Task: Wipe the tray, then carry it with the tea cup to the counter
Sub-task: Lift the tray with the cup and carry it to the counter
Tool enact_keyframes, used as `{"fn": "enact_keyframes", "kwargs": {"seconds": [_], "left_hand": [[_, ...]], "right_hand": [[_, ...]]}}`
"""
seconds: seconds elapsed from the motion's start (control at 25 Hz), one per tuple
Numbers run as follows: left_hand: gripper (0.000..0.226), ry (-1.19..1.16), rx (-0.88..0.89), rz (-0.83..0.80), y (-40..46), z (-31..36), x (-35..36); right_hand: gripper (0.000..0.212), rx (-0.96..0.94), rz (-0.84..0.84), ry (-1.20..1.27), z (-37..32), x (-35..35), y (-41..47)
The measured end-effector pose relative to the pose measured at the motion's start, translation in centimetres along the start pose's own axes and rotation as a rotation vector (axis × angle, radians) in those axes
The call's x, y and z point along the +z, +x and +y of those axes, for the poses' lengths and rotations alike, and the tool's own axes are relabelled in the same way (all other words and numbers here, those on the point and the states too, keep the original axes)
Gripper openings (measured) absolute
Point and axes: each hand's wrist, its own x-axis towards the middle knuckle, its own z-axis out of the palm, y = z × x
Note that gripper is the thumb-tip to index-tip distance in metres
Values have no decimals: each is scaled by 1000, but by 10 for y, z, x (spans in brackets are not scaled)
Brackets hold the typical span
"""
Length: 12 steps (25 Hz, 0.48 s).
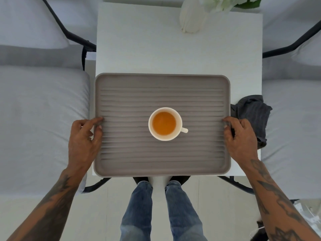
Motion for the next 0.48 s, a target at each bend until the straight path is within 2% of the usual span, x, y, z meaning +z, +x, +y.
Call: {"fn": "enact_keyframes", "kwargs": {"seconds": [0.28, 0.48], "left_hand": [[29, -9, -30, 16, 2, 1, -2], [31, -13, -23, 17, 1, 3, -3]], "right_hand": [[25, -7, -84, 18, -4, 3, 6], [30, -5, 59, 6, -12, 12, -5]]}}
